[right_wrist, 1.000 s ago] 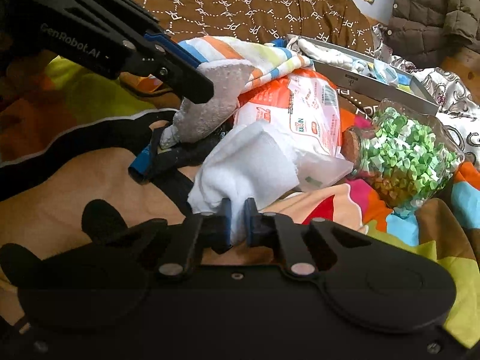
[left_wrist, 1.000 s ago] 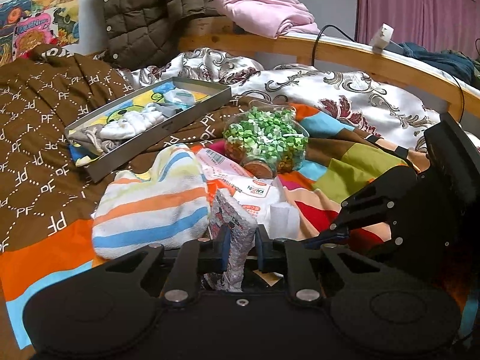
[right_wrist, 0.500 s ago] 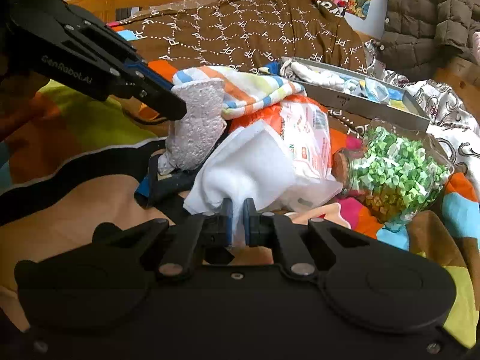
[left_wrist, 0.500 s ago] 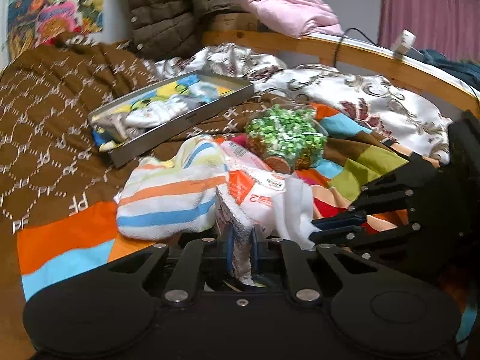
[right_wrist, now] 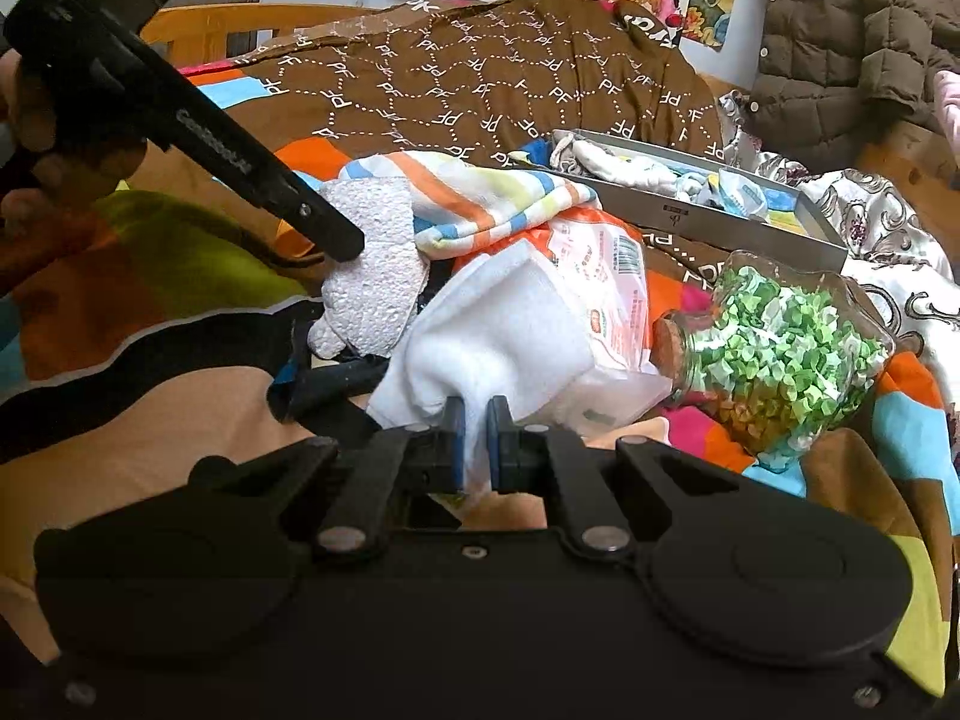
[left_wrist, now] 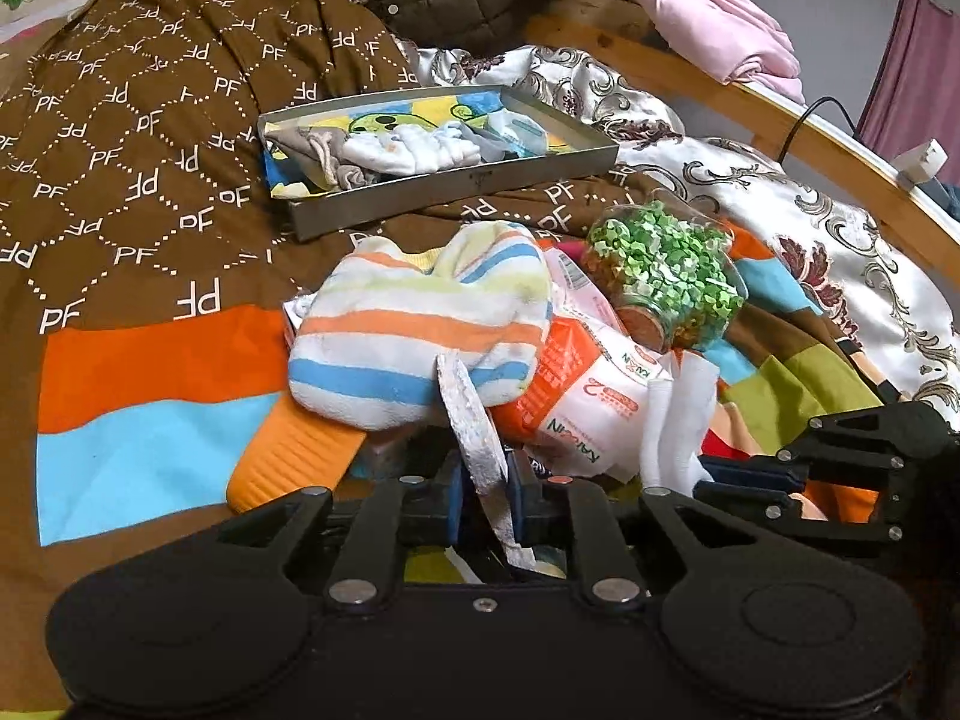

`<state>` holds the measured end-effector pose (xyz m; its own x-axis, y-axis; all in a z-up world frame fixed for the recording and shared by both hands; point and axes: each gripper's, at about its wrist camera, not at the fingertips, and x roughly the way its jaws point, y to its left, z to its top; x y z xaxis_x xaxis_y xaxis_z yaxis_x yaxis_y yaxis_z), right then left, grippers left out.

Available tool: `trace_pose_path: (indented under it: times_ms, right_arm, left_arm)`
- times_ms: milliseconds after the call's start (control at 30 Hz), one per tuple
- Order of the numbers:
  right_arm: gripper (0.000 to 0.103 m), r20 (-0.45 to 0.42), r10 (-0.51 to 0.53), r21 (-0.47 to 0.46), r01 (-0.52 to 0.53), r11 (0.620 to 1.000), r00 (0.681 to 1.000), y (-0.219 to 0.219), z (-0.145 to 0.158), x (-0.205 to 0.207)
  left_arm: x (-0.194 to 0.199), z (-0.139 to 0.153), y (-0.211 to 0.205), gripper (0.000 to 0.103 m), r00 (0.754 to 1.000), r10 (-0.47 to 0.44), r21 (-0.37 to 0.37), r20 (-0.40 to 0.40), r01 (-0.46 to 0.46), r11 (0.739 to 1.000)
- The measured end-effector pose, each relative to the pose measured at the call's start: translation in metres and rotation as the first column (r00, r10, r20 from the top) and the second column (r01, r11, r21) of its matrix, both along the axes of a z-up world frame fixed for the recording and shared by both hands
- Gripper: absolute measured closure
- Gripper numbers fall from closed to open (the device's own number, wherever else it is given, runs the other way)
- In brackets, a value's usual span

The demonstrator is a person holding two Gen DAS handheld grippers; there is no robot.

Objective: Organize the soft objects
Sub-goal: 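Lift both held cloths and carry them over the frog tray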

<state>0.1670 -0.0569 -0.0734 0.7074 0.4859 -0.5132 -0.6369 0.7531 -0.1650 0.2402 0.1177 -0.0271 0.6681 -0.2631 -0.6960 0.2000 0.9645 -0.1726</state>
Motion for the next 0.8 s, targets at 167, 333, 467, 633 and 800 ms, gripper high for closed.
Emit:
trace_pose_path:
  times_ms: [167, 333, 467, 633, 800]
  right_arm:
    - [0.100, 0.000, -0.001, 0.019, 0.001, 1.000, 1.000, -0.001, 0.002, -0.002]
    - [0.100, 0.026, -0.014, 0.048, 0.013, 0.999, 1.000, -0.001, 0.008, -0.004]
    - [0.100, 0.044, -0.036, 0.069, 0.033, 0.997, 0.998, -0.004, 0.012, -0.004]
    - [0.100, 0.064, -0.074, 0.100, 0.067, 0.993, 0.995, -0.007, 0.016, -0.003]
    - [0.100, 0.082, -0.105, 0.119, 0.095, 0.988, 0.991, -0.007, 0.018, -0.002]
  left_arm:
    - [0.000, 0.001, -0.003, 0.087, 1.000, -0.003, 0.015, -0.001, 0.003, 1.000]
    - [-0.011, 0.006, -0.012, 0.092, 0.998, -0.065, 0.041, 0.025, 0.064, 0.997]
    - [-0.019, 0.012, -0.016, 0.092, 0.995, -0.092, 0.046, 0.044, 0.090, 0.995]
    - [-0.029, 0.023, -0.019, 0.092, 0.988, -0.132, 0.038, 0.079, 0.129, 0.991]
    - [-0.034, 0.036, -0.024, 0.092, 0.978, -0.165, 0.035, 0.131, 0.162, 0.986]
